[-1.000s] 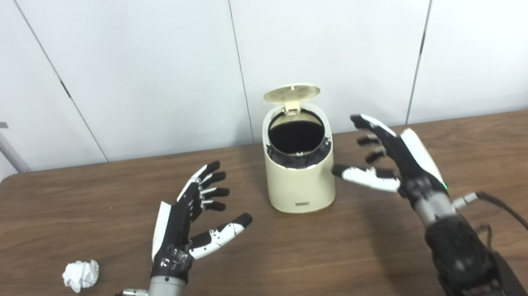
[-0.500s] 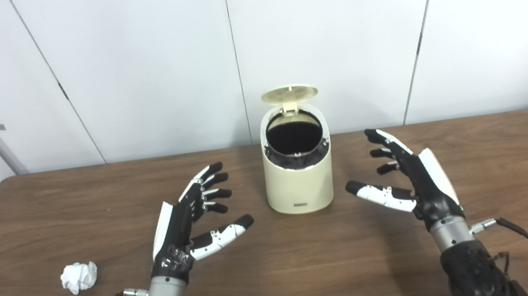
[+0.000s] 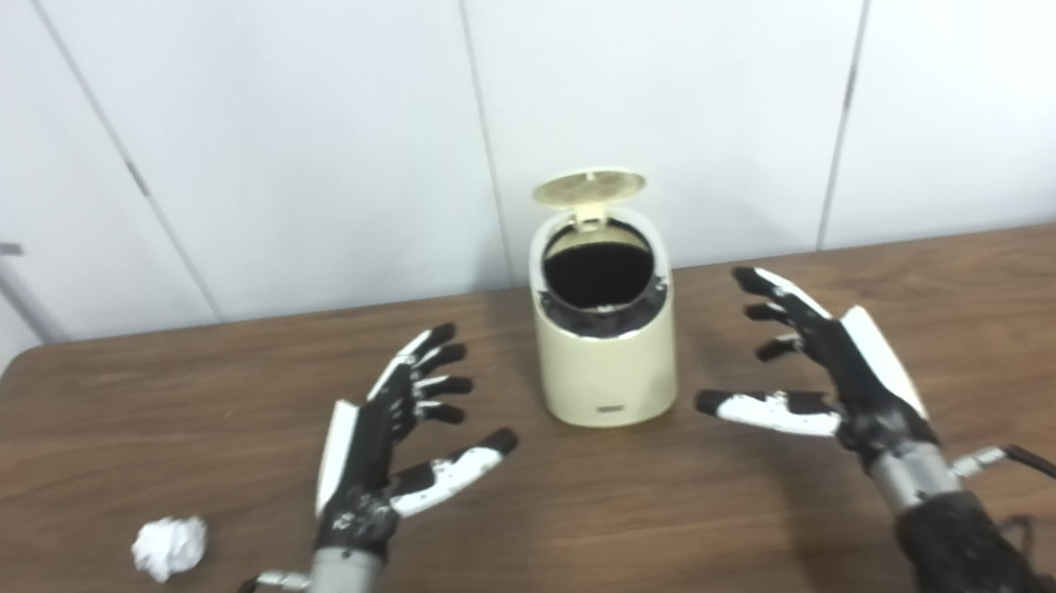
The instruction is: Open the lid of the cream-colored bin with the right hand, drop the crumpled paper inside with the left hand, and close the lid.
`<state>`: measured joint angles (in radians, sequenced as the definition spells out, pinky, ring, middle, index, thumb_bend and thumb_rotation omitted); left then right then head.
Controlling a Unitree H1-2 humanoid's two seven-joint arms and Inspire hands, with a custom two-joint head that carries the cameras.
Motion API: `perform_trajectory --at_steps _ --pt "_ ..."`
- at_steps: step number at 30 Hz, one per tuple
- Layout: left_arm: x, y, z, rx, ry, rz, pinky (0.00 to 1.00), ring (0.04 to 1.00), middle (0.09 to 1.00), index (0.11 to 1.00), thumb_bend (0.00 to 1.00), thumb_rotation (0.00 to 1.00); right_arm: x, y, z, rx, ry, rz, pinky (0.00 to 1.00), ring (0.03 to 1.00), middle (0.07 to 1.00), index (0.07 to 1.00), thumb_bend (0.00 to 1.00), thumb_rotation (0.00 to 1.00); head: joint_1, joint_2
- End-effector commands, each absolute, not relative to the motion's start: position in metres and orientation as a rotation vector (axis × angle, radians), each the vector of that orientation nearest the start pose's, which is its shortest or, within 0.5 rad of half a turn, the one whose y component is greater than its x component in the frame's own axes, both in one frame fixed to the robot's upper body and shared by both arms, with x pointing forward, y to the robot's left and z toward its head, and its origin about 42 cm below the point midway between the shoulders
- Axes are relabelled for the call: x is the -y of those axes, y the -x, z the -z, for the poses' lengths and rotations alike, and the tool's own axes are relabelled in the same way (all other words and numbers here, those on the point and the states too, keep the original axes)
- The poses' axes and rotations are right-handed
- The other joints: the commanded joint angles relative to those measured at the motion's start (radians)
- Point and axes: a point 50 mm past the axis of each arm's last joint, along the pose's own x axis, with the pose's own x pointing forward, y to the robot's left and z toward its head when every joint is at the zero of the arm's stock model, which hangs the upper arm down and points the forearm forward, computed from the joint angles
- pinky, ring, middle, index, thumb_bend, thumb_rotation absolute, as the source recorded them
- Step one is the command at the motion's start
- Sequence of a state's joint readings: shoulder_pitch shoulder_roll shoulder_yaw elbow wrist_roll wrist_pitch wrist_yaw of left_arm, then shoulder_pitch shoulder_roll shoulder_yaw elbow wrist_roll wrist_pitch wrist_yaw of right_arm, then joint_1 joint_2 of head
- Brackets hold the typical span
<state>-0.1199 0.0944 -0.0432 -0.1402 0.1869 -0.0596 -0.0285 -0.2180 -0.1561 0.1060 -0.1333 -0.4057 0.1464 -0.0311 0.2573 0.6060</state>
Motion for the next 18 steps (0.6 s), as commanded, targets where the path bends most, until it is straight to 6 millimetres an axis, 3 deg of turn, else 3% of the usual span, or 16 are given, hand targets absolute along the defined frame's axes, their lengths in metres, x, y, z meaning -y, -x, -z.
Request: perform_trajectory --at_steps 1,7,10,13,16,18 --pt "-0.201 -0.321 -0.186 0.396 -0.26 0.09 0.55 0.724 0.82 0.87 0.75 0.18 0.222 -0.343 -0.209 0.332 0.555 -0.008 0.61 0.819 0.898 0.889 0.8 0.3 0.028 -0.004" --pt "-0.186 -0.321 -0.183 0.388 -0.257 0.082 0.57 0.72 0.818 0.873 0.77 0.19 0.234 -0.34 -0.21 0.284 0.551 0.009 0.64 0.835 0.916 0.906 0.79 0.23 0.152 -0.037" --pt "-0.184 -0.319 -0.186 0.388 -0.286 0.071 0.57 0.72 0.814 0.871 0.77 0.2 0.234 -0.339 -0.215 0.278 0.561 0.008 0.71 0.843 0.913 0.912 0.76 0.21 0.183 -0.041" --pt "-0.186 -0.307 -0.202 0.334 -0.401 0.025 0.55 0.705 0.794 0.856 0.75 0.17 0.234 -0.338 -0.219 0.289 0.57 0.002 0.71 0.826 0.884 0.903 0.76 0.26 0.198 -0.042" --pt "-0.192 -0.294 -0.218 0.277 -0.49 -0.006 0.58 0.691 0.76 0.818 0.72 0.13 0.233 -0.337 -0.221 0.295 0.576 -0.005 0.69 0.815 0.876 0.9 0.75 0.27 0.206 -0.043" --pt "-0.2 -0.285 -0.229 0.255 -0.556 -0.007 0.59 0.69 0.759 0.802 0.71 0.15 0.233 -0.338 -0.221 0.3 0.578 -0.007 0.7 0.815 0.875 0.898 0.74 0.26 0.206 -0.043"
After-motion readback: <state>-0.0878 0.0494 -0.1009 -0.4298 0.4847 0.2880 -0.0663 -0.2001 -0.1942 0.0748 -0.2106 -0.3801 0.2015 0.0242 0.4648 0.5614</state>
